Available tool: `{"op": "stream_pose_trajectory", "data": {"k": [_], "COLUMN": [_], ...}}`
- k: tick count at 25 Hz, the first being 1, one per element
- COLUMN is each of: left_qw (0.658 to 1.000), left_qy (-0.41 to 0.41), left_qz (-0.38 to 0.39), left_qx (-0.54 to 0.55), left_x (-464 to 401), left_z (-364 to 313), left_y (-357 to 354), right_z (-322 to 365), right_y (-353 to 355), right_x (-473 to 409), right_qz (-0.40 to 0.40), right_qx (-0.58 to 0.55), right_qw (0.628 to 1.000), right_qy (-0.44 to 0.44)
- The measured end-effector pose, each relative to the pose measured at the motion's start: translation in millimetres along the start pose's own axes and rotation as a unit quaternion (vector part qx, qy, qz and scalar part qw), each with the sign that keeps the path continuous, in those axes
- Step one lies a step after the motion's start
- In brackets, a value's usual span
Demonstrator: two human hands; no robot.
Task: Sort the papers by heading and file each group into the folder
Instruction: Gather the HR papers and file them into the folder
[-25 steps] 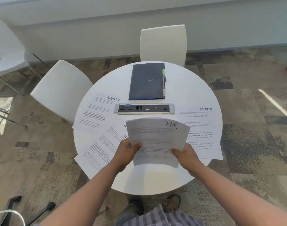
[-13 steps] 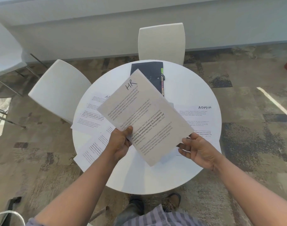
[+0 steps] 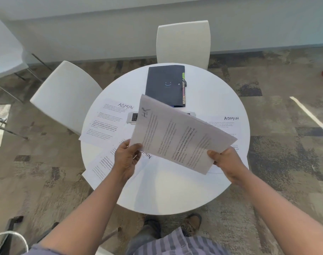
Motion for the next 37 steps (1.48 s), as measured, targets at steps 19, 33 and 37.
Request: {"op": "stream_pose_trajectory", "data": {"k": [19, 33, 37], "left_qw": [0.938, 0.937, 0.934], "left_qy": [-0.074, -0.035, -0.012], "left_qz": [0.004, 0.025, -0.005], "left_qx": [-0.34, -0.345, -0.357], "left_x": [36, 36, 34], "left_z": [43, 61, 70], "left_y": [2, 16, 28], "right_z": [-33, -64, -67], "right_y": [-3, 0, 1], "right_x": [21, 27, 28], "right_qz": [0.004, -0.015, -0.023], "right_qx": [0.233, 0.229, 0.229], "right_qw": [0.972, 0.972, 0.972], "right_qy": [0.006, -0.045, -0.049]}}
Point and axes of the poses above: each hand's wrist, its own x-axis away from the middle knuckle, its own y-axis out of the back of the hand, z = x × y, the point moved 9 cm from there along -x, towards the middle knuckle, and after that the axes turned 9 degrees about -x, right-handed, at the moved point
